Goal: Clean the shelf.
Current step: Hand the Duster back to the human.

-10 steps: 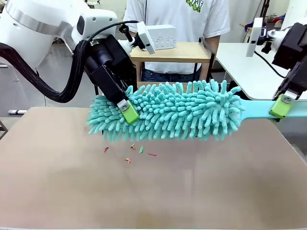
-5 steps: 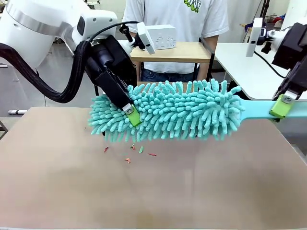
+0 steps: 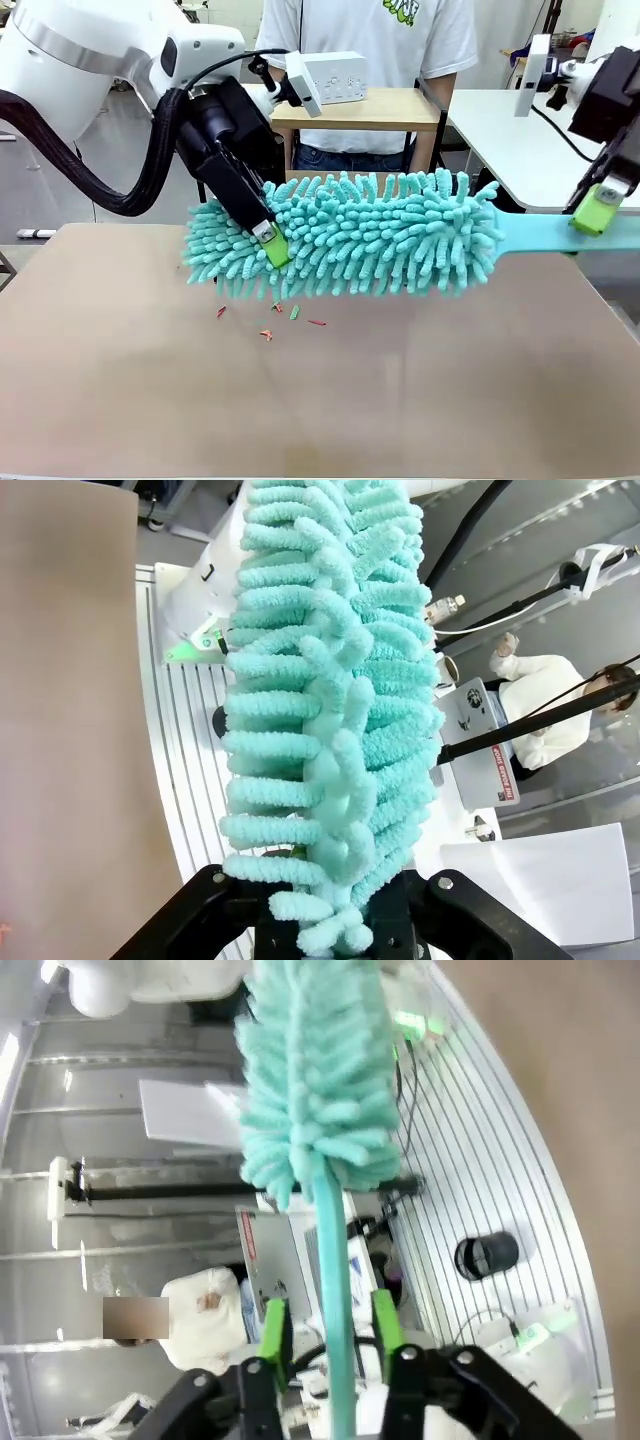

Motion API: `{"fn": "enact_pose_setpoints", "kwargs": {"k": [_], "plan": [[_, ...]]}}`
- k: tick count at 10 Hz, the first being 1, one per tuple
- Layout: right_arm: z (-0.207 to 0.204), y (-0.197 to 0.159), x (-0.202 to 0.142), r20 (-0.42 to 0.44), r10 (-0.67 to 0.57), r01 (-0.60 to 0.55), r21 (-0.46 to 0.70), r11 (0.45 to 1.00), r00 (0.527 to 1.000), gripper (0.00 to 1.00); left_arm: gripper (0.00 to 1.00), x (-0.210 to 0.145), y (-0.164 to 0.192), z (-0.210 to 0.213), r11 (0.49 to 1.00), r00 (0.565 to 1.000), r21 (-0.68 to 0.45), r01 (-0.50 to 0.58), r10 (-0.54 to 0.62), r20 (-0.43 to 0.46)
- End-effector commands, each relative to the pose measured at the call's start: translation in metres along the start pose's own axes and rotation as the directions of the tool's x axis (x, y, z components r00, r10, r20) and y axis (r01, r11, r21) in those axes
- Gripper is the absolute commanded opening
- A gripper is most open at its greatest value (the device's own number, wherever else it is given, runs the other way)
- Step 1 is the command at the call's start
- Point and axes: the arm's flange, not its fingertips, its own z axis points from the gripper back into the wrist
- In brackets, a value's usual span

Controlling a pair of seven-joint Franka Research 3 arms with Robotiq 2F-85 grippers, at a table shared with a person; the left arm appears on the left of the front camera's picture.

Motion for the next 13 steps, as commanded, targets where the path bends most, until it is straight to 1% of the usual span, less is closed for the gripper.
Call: {"fn": "enact_pose_setpoints", "kwargs": {"k": [1, 2, 3, 4, 5, 6, 7, 8, 9, 10, 11, 12, 13], "plan": [[0.019, -0.014, -0.017, 0.331, 0.034, -0.052, 0.046, 0.998, 0.943, 1.00, 0.00, -0.005, 0.000, 0.001, 1.000, 1.000, 0.010, 0.019, -0.019, -0.012], [0.035, -0.032, -0.036, 0.578, -0.008, -0.033, 0.059, 0.998, 0.816, 0.95, 0.00, -0.007, -0.001, 0.004, 1.000, 1.000, 0.017, 0.013, -0.013, -0.005], [0.047, -0.056, -0.061, 0.734, -0.053, 0.013, 0.060, 0.998, 0.677, 1.00, 0.00, -0.010, -0.002, 0.008, 1.000, 1.000, 0.022, 0.014, -0.014, 0.006], [0.055, -0.089, -0.090, 0.846, -0.107, 0.088, 0.071, 0.994, 0.522, 1.00, 0.00, -0.013, -0.003, 0.013, 0.999, 1.000, 0.032, 0.011, -0.012, 0.022], [0.057, -0.131, -0.122, 0.902, -0.168, 0.169, 0.107, 0.980, 0.399, 1.00, 0.00, -0.017, -0.005, 0.019, 0.999, 0.999, 0.049, 0.008, -0.010, 0.042], [0.049, -0.177, -0.147, 0.902, -0.260, 0.183, 0.207, 0.961, 0.344, 1.00, 0.00, -0.021, -0.006, 0.028, 0.998, 0.997, 0.059, 0.009, -0.013, 0.073], [0.035, -0.219, -0.169, 0.905, -0.334, 0.279, 0.259, 0.925, 0.265, 1.00, 0.00, -0.026, -0.009, 0.038, 0.997, 0.995, 0.075, 0.006, -0.013, 0.100], [0.023, -0.236, -0.176, 0.903, -0.356, 0.287, 0.284, 0.915, 0.241, 1.00, 0.00, -0.029, -0.013, 0.043, 0.996, 0.993, 0.092, 0.003, -0.014, 0.117], [0.016, -0.234, -0.166, 0.897, -0.323, 0.256, 0.250, 0.934, 0.300, 1.00, 0.00, -0.032, -0.017, 0.047, 0.994, 0.991, 0.107, -0.004, -0.011, 0.134], [0.079, -0.229, -0.194, 0.875, -0.375, 0.345, 0.266, 0.900, 0.306, 1.00, 0.00, -0.036, -0.022, 0.053, 0.993, 0.987, 0.120, -0.008, -0.011, 0.162], [0.079, -0.229, -0.194, 0.875, -0.375, 0.345, 0.266, 0.900, 0.306, 1.00, 0.00, -0.043, -0.038, 0.065, 0.987, 0.975, 0.158, -0.008, -0.028, 0.219], [0.079, -0.229, -0.194, 0.875, -0.375, 0.345, 0.266, 0.900, 0.306, 1.00, 0.00, -0.058, -0.066, 0.086, 0.971, 0.950, 0.238, 0.009, -0.082, 0.300], [0.079, -0.229, -0.194, 0.875, -0.375, 0.345, 0.266, 0.900, 0.306, 1.00, 0.00, -0.085, -0.106, 0.112, 0.932, 0.896, 0.362, -0.021, -0.143, 0.421]]}}
